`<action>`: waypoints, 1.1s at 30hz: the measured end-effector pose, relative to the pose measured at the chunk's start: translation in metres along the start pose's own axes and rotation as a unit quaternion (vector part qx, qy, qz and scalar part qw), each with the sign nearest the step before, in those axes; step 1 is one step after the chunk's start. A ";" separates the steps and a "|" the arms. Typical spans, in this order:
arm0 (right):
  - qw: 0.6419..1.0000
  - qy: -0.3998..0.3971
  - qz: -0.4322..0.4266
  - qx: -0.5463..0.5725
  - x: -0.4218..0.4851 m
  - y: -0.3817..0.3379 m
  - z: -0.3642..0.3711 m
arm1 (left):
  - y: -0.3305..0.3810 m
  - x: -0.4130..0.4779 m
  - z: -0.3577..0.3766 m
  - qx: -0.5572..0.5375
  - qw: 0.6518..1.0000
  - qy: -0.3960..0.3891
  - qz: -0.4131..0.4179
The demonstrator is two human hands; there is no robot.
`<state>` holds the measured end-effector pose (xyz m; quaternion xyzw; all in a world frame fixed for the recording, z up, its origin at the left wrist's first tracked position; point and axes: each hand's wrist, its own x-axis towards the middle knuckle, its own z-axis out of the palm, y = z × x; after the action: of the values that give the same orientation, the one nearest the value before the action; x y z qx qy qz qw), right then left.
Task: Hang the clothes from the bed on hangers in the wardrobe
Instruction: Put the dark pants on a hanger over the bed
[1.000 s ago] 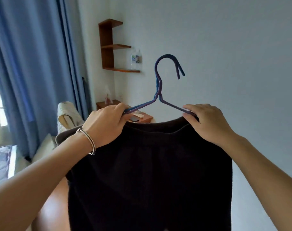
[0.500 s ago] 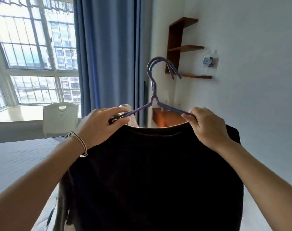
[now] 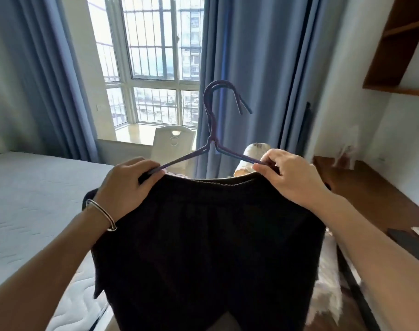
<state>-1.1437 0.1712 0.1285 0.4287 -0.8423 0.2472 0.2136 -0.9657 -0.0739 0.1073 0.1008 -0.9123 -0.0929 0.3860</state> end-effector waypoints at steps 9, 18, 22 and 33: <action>0.920 -0.255 -0.033 0.295 0.109 0.097 0.069 | -0.011 0.052 0.027 0.127 0.982 0.049 -0.131; 0.910 -0.259 -0.202 0.254 0.235 0.056 0.170 | -0.079 0.067 0.009 0.243 0.935 0.107 -0.235; 0.920 -0.198 -0.259 0.219 0.283 0.024 0.225 | -0.133 0.078 0.008 0.263 0.924 0.083 -0.265; 0.924 -0.014 -0.318 0.214 0.455 -0.106 0.331 | -0.288 0.140 -0.043 0.331 0.899 0.069 -0.280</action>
<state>-1.3510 -0.3612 0.1532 0.7127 -0.5921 0.3342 0.1723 -0.9979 -0.3910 0.1619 0.4803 -0.7956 0.1170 0.3503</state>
